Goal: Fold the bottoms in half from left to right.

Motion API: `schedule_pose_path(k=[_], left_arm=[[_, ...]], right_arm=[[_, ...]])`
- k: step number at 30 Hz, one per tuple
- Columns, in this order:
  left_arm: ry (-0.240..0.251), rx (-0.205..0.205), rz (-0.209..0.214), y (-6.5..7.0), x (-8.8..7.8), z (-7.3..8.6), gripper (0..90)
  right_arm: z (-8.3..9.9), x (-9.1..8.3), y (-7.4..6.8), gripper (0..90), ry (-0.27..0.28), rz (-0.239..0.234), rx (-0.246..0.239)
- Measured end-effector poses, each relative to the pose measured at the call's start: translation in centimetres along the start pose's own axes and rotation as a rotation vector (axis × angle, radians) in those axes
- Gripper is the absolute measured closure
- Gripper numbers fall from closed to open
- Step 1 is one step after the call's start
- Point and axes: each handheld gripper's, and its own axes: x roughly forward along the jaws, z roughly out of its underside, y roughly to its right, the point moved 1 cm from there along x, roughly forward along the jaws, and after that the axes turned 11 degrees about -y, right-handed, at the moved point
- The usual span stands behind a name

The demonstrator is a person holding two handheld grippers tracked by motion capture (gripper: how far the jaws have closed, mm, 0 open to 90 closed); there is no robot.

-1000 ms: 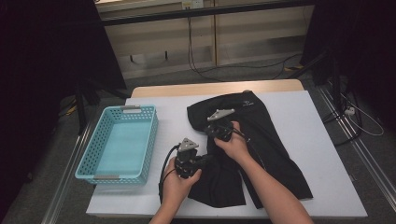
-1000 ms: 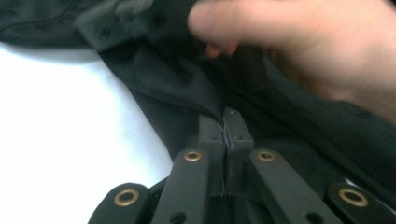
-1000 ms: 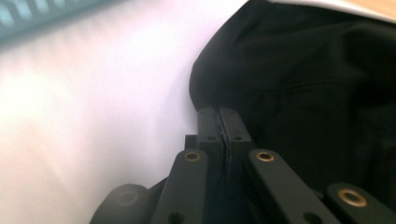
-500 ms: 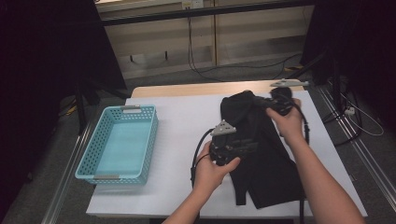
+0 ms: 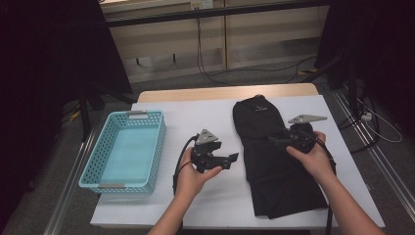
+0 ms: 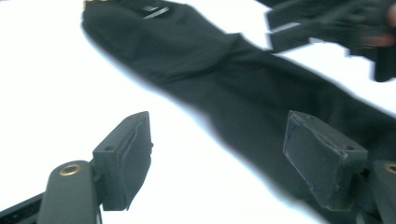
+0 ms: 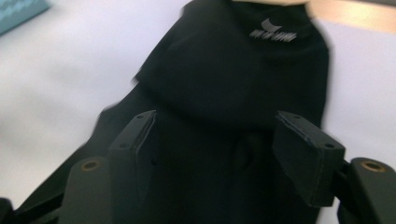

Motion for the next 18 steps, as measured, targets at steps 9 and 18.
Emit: schedule_pose_path(k=[9, 18], left_arm=[[-0.072, -0.041, -0.080, -4.1, -0.5, 3.2, 17.3], [-0.094, -0.031, -0.120, -5.0, -0.7, 4.1, 14.5]], right_arm=[[3.0, -0.5, -2.6, 25.0, -0.033, -0.030, -0.090], [5.2, -2.2, -3.5, 36.5, -0.024, -0.073, -0.104]])
